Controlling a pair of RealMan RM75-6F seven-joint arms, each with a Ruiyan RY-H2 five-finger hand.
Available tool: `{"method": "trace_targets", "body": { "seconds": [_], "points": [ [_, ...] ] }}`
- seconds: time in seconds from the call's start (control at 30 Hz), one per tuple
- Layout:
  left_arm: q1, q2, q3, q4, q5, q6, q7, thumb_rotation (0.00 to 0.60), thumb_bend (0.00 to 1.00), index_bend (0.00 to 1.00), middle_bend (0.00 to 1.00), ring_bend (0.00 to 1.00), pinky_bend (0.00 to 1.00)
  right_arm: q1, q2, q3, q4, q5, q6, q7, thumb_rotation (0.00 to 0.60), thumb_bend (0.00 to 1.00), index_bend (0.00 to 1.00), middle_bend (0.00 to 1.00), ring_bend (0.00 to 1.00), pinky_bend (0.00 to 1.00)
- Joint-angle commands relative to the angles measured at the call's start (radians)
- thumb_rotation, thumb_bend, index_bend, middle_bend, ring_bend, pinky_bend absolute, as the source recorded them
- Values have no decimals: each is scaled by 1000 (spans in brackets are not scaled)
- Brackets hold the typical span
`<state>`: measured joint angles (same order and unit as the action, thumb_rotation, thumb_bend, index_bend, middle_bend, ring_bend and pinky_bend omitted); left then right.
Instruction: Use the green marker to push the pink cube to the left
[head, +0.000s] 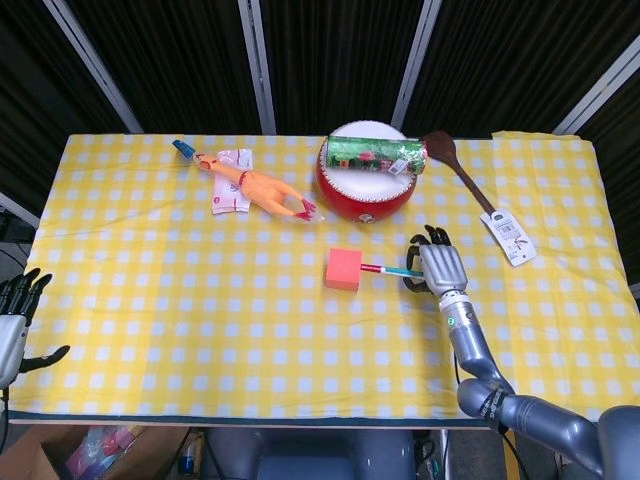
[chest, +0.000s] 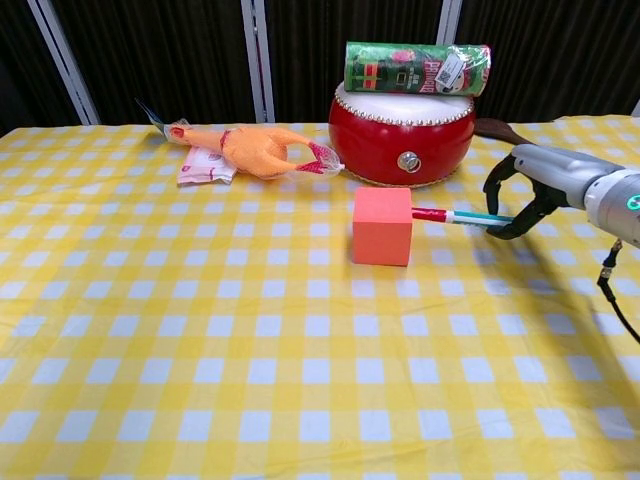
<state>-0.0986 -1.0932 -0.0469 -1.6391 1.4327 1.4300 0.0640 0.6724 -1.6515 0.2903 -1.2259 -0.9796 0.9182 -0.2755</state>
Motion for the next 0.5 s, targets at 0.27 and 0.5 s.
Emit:
{"method": "trace_targets", "body": {
  "seconds": [0.27,0.5],
  "points": [
    [0,4,4,1,7,-1,-12,600,13,0,0,0,0,33,-56,3,10,9,13,-29,600,380,662,268,43,61],
    [0,7,5,0,8,-1,-15,600,13,0,0,0,0,32,-56,-2,3,24,35,-59,600,381,662,268,44,61]
  ]
}}
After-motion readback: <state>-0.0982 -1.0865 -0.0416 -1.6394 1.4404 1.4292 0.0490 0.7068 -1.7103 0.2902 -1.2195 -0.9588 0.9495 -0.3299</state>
